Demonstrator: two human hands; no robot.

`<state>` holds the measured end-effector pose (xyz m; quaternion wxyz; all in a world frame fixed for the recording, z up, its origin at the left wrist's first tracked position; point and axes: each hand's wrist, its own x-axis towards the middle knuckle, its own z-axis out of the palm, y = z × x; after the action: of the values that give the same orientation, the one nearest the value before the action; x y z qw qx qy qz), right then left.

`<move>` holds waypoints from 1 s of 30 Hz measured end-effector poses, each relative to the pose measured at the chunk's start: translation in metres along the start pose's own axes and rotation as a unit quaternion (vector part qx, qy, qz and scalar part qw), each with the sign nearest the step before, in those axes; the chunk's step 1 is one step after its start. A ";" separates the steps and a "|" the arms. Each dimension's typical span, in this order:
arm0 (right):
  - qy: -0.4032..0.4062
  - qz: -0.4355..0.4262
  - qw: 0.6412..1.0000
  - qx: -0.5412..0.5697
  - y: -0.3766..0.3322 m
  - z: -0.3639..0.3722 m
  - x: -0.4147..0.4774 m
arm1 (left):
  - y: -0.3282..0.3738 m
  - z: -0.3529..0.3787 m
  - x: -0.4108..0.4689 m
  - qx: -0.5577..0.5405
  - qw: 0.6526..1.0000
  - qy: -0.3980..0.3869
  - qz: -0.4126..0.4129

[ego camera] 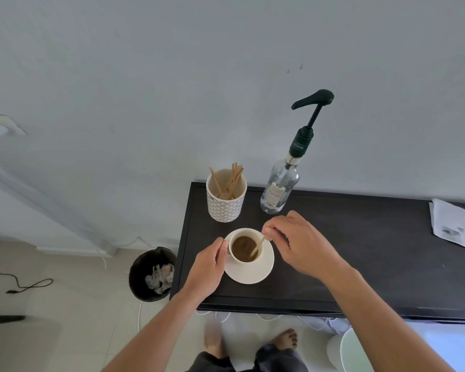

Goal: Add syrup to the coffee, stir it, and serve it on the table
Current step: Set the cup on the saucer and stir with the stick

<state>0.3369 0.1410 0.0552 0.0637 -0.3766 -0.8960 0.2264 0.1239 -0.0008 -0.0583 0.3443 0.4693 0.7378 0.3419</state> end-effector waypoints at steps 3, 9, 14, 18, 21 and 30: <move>0.026 0.010 0.999 0.041 -0.005 0.009 0.002 | 0.001 -0.001 0.000 0.001 1.000 0.001 0.000; 0.055 0.015 0.998 -0.020 -0.002 -0.003 -0.002 | -0.001 0.001 0.001 0.003 1.000 0.004 0.004; 0.054 0.004 0.998 0.042 -0.007 0.013 -0.004 | -0.002 0.000 0.002 0.006 1.000 0.003 0.007; 0.099 0.017 0.995 -0.016 -0.002 0.007 -0.001 | -0.002 0.000 0.003 0.012 1.000 -0.002 0.002; 0.073 0.011 0.996 -0.043 -0.001 0.002 -0.008 | -0.001 0.000 0.003 0.012 1.000 -0.003 -0.003; 0.101 0.048 0.992 0.055 0.006 0.020 -0.006 | -0.005 0.002 0.005 0.018 1.000 -0.005 -0.003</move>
<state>0.3397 0.1336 0.0351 0.1636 -0.4364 -0.8520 0.2386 0.1212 0.0025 -0.0644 0.3403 0.4748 0.7436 0.3253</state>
